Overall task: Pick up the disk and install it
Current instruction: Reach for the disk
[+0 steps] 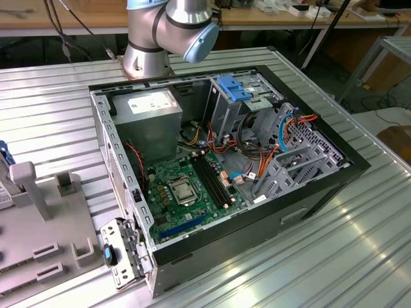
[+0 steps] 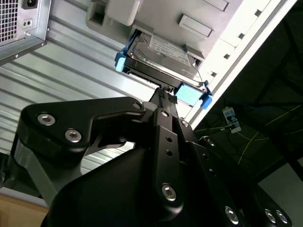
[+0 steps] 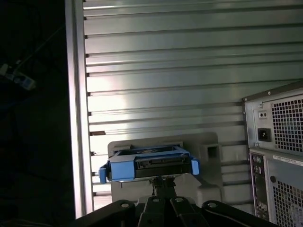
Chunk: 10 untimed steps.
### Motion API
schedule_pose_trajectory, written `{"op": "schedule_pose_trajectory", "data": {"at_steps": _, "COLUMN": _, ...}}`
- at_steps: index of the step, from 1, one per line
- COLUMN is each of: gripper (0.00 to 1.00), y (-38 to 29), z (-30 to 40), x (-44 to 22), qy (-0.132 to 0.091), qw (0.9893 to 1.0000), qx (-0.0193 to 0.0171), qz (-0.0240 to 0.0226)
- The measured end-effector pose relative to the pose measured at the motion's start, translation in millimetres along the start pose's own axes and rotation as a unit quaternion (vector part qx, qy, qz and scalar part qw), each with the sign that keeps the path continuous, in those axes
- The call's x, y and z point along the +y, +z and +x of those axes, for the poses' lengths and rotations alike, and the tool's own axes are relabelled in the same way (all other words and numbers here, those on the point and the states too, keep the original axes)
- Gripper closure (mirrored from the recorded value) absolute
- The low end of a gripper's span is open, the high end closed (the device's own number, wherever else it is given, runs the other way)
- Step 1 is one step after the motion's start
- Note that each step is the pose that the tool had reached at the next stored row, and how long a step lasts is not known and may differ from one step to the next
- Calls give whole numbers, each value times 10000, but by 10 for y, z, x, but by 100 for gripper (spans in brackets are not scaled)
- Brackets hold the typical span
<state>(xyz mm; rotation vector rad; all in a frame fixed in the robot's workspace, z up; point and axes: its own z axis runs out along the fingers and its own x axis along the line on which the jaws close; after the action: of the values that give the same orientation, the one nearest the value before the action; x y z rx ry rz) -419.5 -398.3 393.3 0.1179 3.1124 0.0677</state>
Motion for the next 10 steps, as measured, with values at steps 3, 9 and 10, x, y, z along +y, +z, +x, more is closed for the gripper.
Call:
{"op": "schedule_pose_trajectory", "data": {"at_steps": 3, "gripper": 89, "y": -4, "z": 119, "x": -9, "qy": 0, "qw": 10000, "qx": 0, "qz": 0}}
{"op": "schedule_pose_trajectory", "data": {"at_steps": 9, "gripper": 89, "y": -8, "z": 260, "x": -20, "qy": 0, "qw": 10000, "qx": 0, "qz": 0}}
{"op": "schedule_pose_trajectory", "data": {"at_steps": 10, "gripper": 89, "y": -8, "z": 261, "x": -20, "qy": 0, "qw": 10000, "qx": 0, "qz": 0}}
